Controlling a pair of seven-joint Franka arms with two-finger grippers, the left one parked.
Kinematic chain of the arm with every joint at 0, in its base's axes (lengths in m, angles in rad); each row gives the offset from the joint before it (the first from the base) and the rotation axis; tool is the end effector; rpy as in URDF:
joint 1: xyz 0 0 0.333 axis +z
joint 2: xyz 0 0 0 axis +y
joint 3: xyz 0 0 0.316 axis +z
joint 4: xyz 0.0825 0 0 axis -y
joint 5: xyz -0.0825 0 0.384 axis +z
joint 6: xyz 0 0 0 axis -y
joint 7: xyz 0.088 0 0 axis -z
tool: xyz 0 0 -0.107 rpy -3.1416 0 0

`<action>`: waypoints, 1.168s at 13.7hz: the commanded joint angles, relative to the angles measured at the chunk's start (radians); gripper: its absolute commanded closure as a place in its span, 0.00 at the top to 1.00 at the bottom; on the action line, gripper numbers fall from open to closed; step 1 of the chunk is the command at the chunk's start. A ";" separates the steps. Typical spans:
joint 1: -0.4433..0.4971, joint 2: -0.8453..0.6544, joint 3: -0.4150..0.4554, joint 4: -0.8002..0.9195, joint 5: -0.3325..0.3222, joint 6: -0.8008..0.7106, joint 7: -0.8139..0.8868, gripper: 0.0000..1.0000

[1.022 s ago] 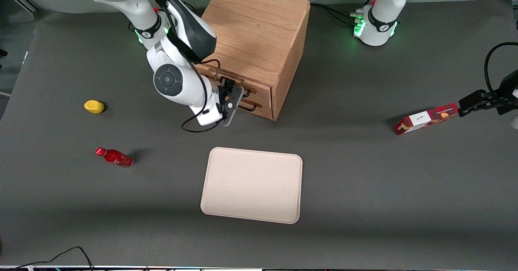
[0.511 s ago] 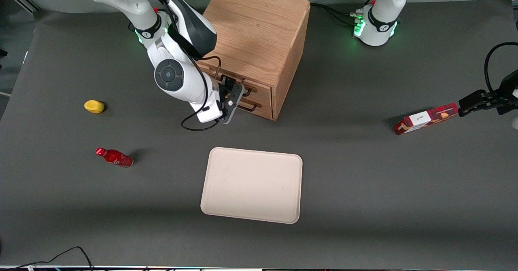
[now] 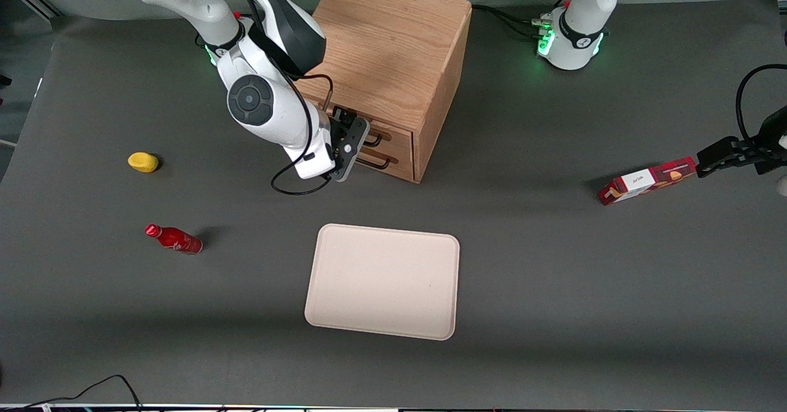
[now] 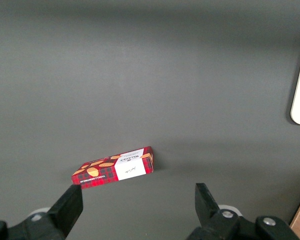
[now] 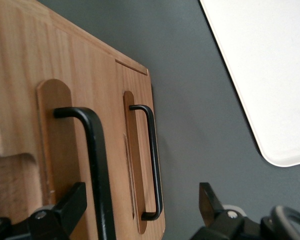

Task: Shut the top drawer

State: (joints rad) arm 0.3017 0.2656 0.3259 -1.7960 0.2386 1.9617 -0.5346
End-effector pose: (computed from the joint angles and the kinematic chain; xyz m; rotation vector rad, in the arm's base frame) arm 0.4977 0.3647 0.4037 -2.4560 -1.4289 0.1471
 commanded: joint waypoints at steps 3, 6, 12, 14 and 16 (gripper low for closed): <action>-0.009 -0.055 -0.013 0.084 0.068 -0.161 0.021 1.00; -0.032 -0.060 -0.059 0.147 0.109 -0.205 0.025 1.00; -0.156 -0.181 -0.172 0.158 0.148 -0.273 0.115 1.00; -0.194 -0.236 -0.211 0.145 0.092 -0.293 0.212 1.00; -0.246 -0.282 -0.214 0.138 -0.002 -0.305 0.341 1.00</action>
State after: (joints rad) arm 0.0885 0.0451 0.1100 -1.6271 0.3048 1.6673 -0.3217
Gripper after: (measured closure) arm 0.000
